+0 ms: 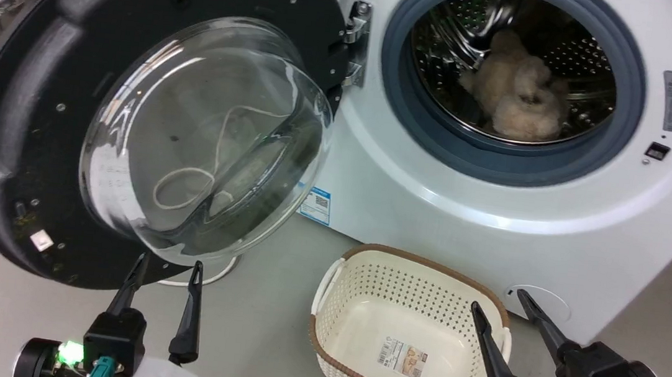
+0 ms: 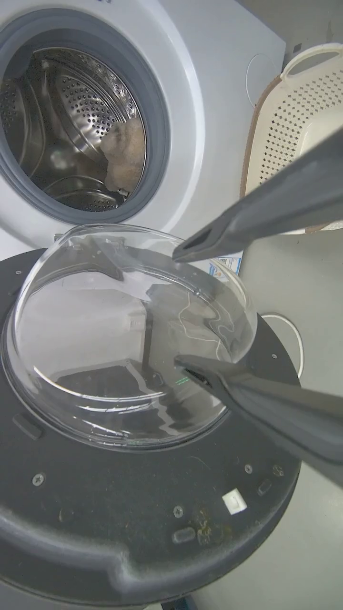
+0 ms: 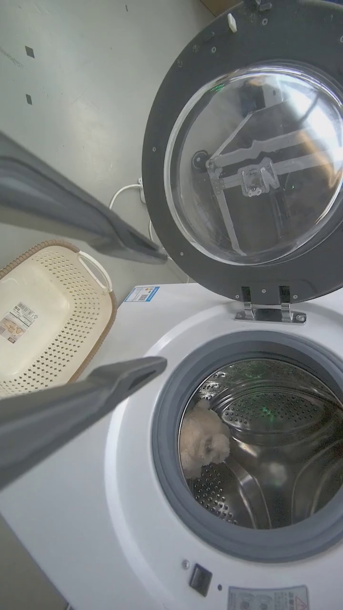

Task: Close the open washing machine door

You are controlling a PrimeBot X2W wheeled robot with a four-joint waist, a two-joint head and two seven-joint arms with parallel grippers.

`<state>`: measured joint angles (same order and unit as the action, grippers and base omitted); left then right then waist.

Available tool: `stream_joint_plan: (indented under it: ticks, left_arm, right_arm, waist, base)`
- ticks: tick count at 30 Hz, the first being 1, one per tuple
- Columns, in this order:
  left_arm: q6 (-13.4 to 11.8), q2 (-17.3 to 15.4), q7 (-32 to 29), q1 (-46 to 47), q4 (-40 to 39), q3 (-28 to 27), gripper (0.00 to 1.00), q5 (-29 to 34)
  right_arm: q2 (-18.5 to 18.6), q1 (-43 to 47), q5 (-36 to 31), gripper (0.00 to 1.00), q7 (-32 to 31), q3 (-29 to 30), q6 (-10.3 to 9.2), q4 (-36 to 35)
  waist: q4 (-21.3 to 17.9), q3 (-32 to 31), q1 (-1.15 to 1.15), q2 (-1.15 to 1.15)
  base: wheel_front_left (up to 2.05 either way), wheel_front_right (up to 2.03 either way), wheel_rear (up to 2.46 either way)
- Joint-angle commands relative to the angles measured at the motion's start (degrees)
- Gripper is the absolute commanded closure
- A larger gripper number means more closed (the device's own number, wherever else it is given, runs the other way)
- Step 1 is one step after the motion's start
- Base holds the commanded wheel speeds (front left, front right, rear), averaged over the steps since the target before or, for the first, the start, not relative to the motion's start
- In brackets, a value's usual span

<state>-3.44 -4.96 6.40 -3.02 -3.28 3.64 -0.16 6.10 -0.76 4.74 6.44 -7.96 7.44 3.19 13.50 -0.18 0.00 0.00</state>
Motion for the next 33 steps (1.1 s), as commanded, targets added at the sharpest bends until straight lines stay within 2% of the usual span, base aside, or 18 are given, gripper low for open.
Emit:
stream_joint_plan:
  ticks: [1, 33]
  left_arm:
    - [-0.3, -0.4, 0.6, -0.9, -0.3, 0.3, 0.00, 0.1]
    - [-2.3, -1.5, 4.6, -3.0, -0.3, 2.6, 0.00, -0.7]
  right_arm:
    - [0.5, -1.1, 0.7, 0.00, 0.5, -0.4, 0.02, 0.2]
    - [2.9, -1.0, 4.0, 0.00, 4.6, -5.1, 0.03, 2.1]
  waist:
    - [0.3, 0.0, 0.00, 0.00]
    - [8.5, 0.0, 0.00, 0.00]
  base:
    - [0.00, 0.00, 0.00]
    - [0.00, 0.00, 0.00]
